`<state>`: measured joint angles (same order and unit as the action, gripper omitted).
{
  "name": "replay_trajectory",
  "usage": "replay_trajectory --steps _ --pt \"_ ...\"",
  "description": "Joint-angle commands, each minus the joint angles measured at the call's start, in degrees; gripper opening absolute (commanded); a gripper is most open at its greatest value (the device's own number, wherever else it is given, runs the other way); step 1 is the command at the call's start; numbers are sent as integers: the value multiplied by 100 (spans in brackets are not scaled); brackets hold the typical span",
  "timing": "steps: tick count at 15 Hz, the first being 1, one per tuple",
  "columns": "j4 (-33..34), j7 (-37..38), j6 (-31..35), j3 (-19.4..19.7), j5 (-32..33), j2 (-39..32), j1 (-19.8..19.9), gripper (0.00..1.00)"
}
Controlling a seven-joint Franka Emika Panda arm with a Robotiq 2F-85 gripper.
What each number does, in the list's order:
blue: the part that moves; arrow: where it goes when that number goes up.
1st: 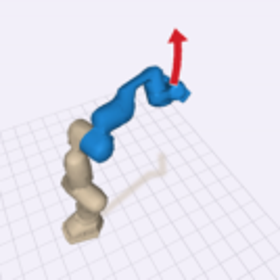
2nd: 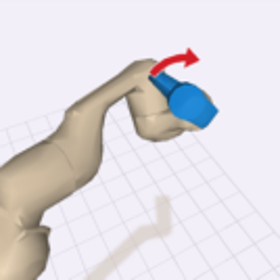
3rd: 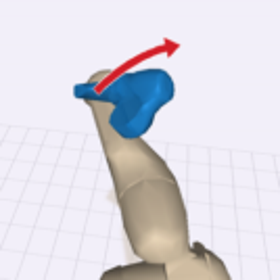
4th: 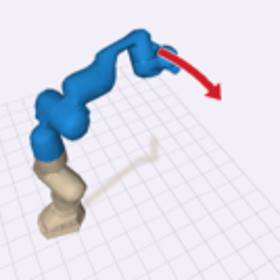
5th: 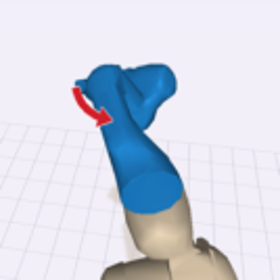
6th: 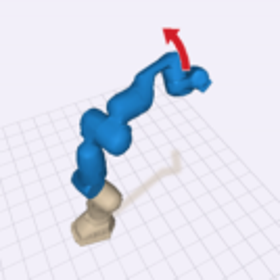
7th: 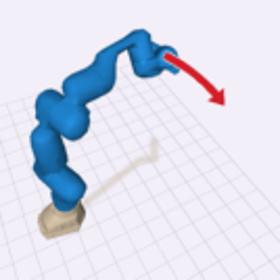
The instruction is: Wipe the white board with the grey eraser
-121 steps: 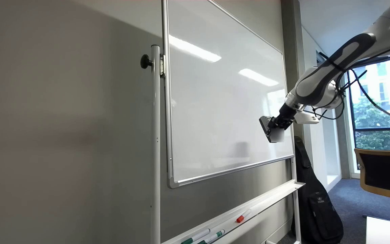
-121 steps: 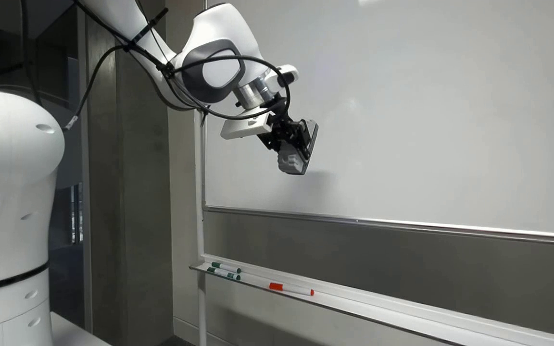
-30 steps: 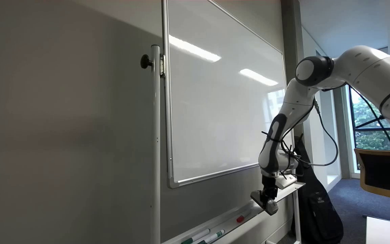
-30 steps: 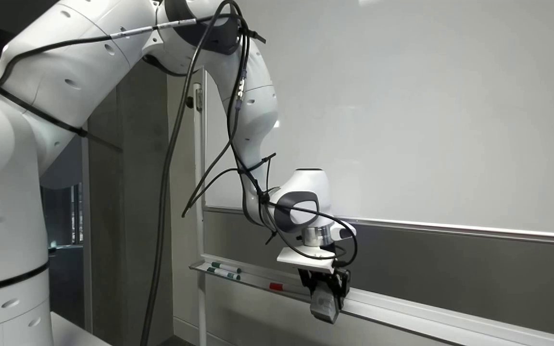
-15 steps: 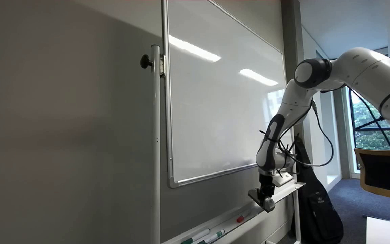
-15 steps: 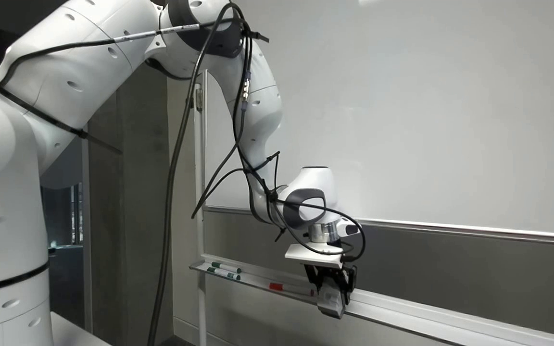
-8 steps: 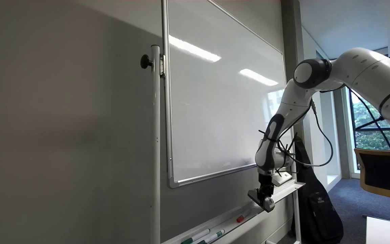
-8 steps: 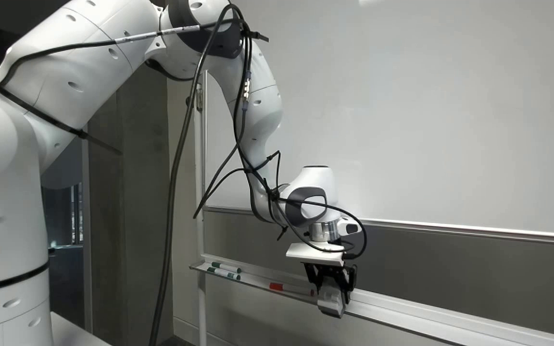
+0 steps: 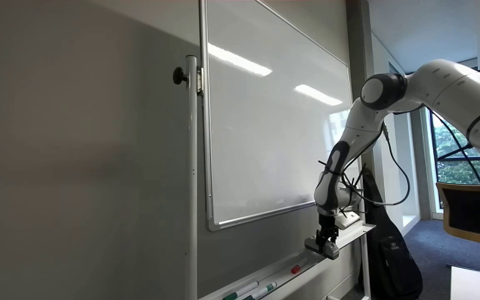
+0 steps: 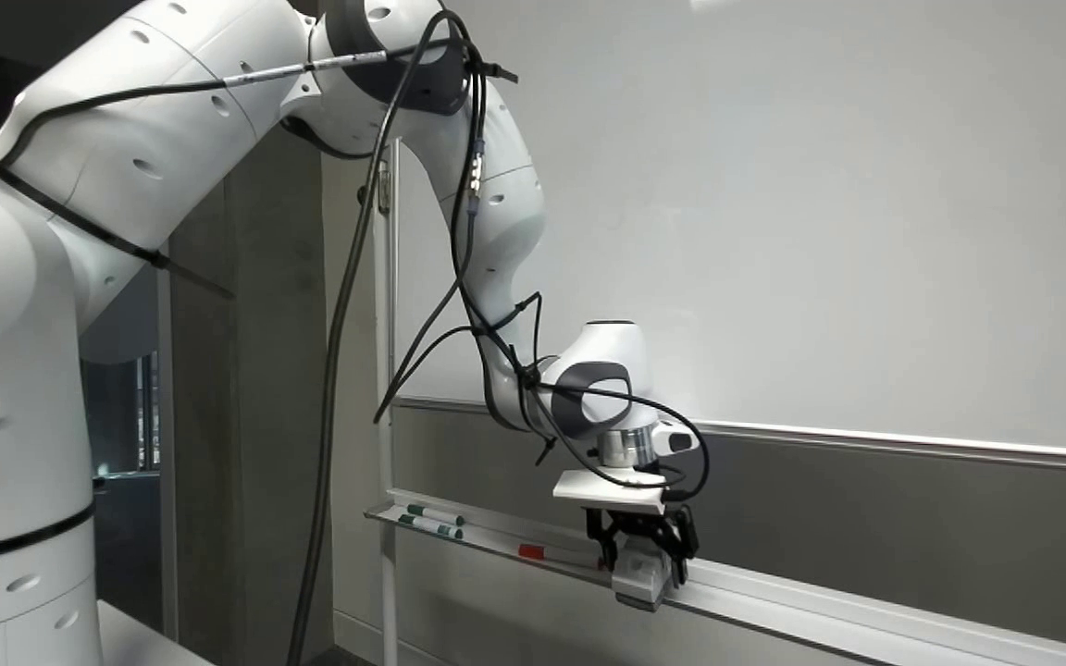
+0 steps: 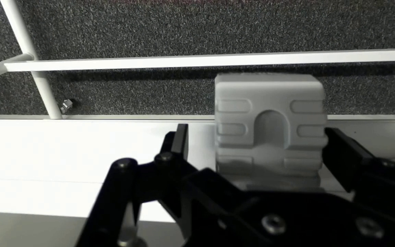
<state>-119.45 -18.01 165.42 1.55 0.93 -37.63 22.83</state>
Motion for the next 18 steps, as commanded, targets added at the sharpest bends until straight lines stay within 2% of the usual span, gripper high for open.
replay_trajectory --steps 1,5,8,10,11,13,18 --pt "-17 149 -62 196 66 187 -139 100" --pt "-492 197 -185 294 29 883 -139 100" --pt "-780 259 -681 323 -83 1563 -133 100" --pt "-880 275 -1229 359 -163 1990 -145 100" --pt "-911 421 -1652 527 -64 2213 -269 100" --pt "-936 331 -2548 579 -147 2674 -270 100" --pt "-1027 338 -3935 826 -199 3654 -434 100"
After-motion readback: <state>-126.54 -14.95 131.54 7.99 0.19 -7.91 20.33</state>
